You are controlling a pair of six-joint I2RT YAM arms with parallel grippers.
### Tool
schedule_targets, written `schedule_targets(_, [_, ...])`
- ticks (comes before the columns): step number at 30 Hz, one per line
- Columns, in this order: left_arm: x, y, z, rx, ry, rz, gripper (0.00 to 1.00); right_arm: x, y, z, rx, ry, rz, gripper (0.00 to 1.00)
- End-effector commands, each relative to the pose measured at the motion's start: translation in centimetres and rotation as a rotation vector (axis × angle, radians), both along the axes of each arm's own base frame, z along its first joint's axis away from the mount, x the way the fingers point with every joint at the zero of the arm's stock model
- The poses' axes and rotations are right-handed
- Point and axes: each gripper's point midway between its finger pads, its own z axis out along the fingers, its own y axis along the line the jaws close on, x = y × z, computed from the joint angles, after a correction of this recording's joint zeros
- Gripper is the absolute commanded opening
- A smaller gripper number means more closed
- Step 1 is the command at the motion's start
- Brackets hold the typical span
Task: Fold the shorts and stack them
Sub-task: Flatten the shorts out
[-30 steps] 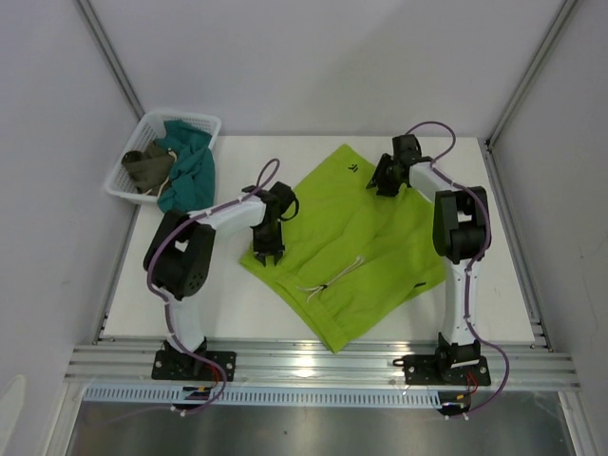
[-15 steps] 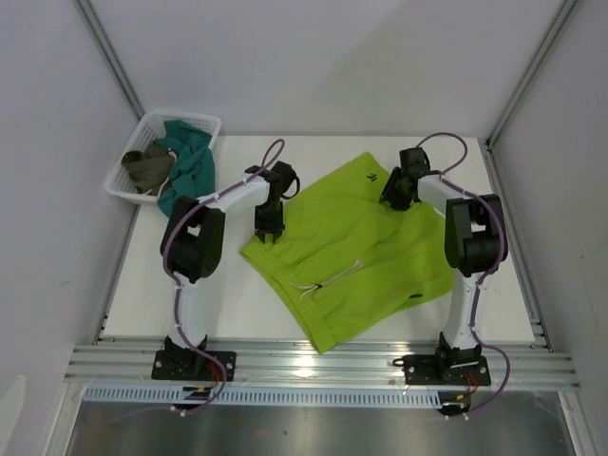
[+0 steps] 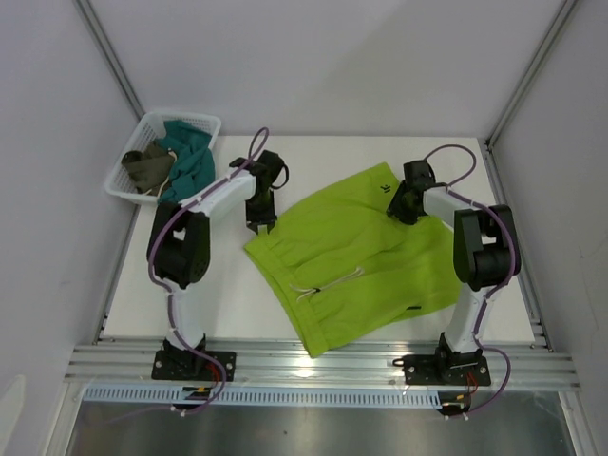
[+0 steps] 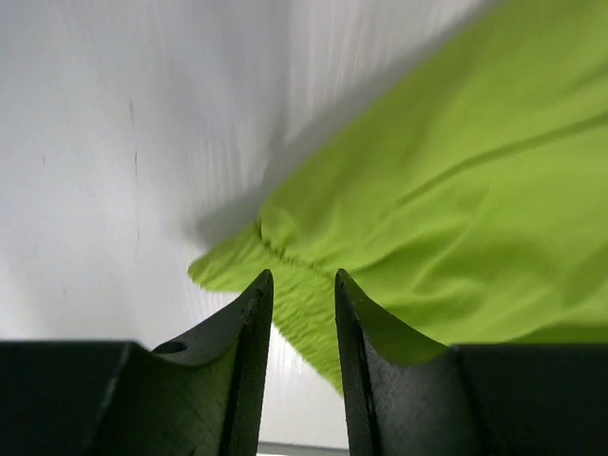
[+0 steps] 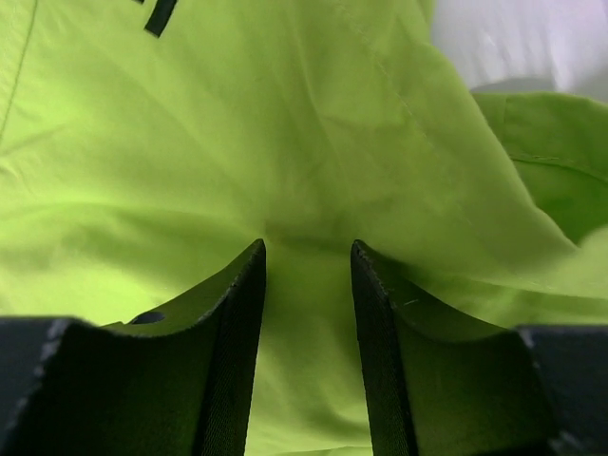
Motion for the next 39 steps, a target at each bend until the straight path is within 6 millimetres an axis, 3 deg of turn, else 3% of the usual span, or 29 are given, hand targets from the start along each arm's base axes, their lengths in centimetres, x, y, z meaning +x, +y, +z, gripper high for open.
schedule_targets(1, [2.1, -0.3, -0.3, 0.000, 0.009, -0.001, 0.35, -3.5, -1.1, -1.0, -0.066, 0.074, -0.034, 0.45])
schedule_targets(3, [1.5, -0.5, 1.2, -0.043, -0.026, 0.025, 0.36, -3.4, -1.1, -1.0, -0.064, 0.078, -0.025, 0.45])
schedule_targets(6, [0.6, -0.5, 2.9, -0.089, -0.085, 0.059, 0.55, -2.5, -1.3, -0.6, -0.052, 0.068, -0.024, 0.45])
schedule_targets(7, [-0.3, -0.4, 3.4, -0.115, -0.101, 0.067, 0.70, -2.3, -1.3, -0.6, -0.051, 0.067, -0.025, 0.45])
schedule_targets(10, [-1.6, 0.1, 4.3, -0.141, -0.135, 0.063, 0.84, -1.7, -1.1, -0.2, -0.036, 0.054, -0.024, 0.45])
schedule_targets(12, [-2.0, 1.2, 4.1, -0.136, -0.132, 0.077, 0.87, -1.4, -1.1, -0.3, -0.028, 0.054, -0.027, 0.45])
schedule_targets(13, [-3.0, 1.3, 3.5, -0.160, -0.101, 0.078, 0.88, -1.3, -1.1, -0.2, -0.029, 0.054, -0.025, 0.45])
schedule_targets(14, [-2.5, 1.8, 3.3, -0.194, -0.113, 0.098, 0.88, -1.2, -1.1, -0.1, -0.025, 0.051, -0.027, 0.45])
schedule_targets(19, [-3.8, 2.1, 0.2, -0.255, 0.001, 0.047, 0.88, -0.8, -1.2, 0.0, -0.018, 0.040, -0.026, 0.45])
schedule_targets(22, [-3.2, 1.6, -0.2, -0.278, 0.026, -0.009, 0.89, -0.8, -1.3, -0.1, -0.013, 0.042, -0.028, 0.45])
schedule_targets(26, [-2.1, 2.3, -0.3, -0.293, 0.016, -0.042, 0.90, -0.8, -1.2, 0.0, -0.007, 0.040, -0.022, 0.45])
schedule_targets(32, [-0.9, 3.7, -2.2, -0.244, 0.043, -0.025, 0.89, -0.8, -1.3, -0.1, -0.001, 0.041, -0.022, 0.44])
schedule_targets(34, [-0.9, 4.1, -3.0, -0.224, 0.068, -0.004, 0.81, -0.8, -1.4, 0.0, 0.001, 0.040, -0.023, 0.44])
schedule_targets(39, [-0.6, 4.4, -3.0, -0.204, 0.056, 0.035, 0.76, -0.6, -1.4, 0.3, 0.007, 0.030, -0.025, 0.44])
